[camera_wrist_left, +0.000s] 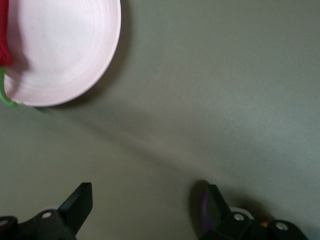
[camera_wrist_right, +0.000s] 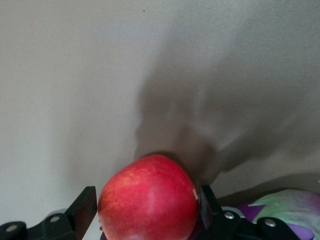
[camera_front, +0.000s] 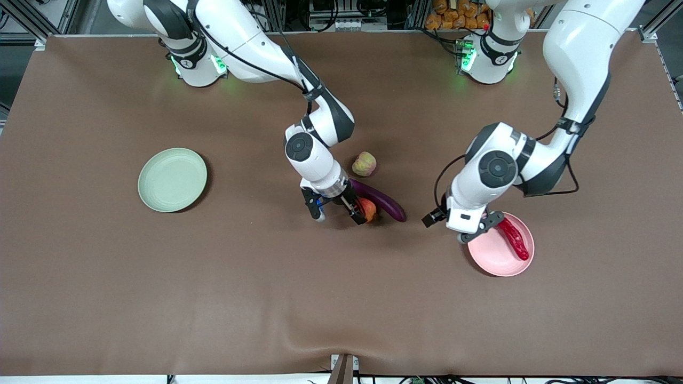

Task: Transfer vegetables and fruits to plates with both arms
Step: 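Carry the apple toward the green plate while the left gripper grasps the eggplant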

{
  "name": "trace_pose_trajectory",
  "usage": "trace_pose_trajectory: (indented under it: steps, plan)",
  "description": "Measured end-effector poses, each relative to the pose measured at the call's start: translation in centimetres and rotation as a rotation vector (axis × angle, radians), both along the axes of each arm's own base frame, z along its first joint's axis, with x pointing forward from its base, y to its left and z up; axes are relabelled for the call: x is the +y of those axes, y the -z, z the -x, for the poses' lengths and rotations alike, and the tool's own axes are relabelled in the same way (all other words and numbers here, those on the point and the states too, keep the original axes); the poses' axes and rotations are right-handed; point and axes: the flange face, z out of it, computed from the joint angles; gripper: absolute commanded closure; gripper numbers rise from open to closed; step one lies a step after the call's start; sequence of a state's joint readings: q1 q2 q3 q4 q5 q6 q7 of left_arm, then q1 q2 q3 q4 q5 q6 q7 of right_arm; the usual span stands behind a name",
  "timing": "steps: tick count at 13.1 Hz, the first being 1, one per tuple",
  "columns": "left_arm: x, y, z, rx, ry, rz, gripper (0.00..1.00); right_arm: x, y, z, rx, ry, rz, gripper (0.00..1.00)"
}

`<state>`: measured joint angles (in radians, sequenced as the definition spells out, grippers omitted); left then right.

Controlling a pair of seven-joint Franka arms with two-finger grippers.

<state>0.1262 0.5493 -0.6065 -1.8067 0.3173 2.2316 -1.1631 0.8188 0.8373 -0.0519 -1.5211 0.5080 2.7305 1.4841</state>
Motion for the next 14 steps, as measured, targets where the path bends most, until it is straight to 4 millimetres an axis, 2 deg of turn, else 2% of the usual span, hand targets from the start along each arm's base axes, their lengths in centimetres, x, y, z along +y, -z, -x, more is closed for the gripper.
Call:
trace_pose_trajectory:
  steps: [1,5,6,7,9,11,13,14]
  plan:
    - [-0.4,0.2,0.2,0.005,-0.011,-0.001,0.00,0.1,-0.1,0.0,-0.002,-0.001,-0.001,1.00]
    - [-3.1,1.2,1.6,0.027,-0.053,-0.004,0.00,-0.2,-0.8,-0.5,0.072,-0.044,0.034,1.00]
    - [-4.2,1.5,2.3,0.033,-0.066,-0.005,0.00,-1.0,-2.0,-1.2,0.123,-0.072,0.053,1.00]
    - [-5.3,1.8,2.9,0.040,-0.078,-0.007,0.00,-2.5,-4.0,-2.4,0.172,-0.100,0.064,1.00]
    - [-7.4,2.3,4.2,0.047,-0.099,-0.015,0.00,-7.6,-9.5,-5.0,0.262,-0.173,0.066,1.00]
    - [-9.0,2.9,5.3,0.039,-0.123,-0.040,0.00,-13.9,-14.5,-6.4,0.354,-0.289,0.058,1.00]
    - [-10.9,4.3,6.6,0.024,-0.160,-0.066,0.00,-20.5,-17.5,-6.6,0.458,-0.425,0.046,1.00]
    - [-11.8,5.2,7.3,0.010,-0.185,-0.074,0.00,-24.2,-18.1,-6.7,0.502,-0.495,0.058,1.00]
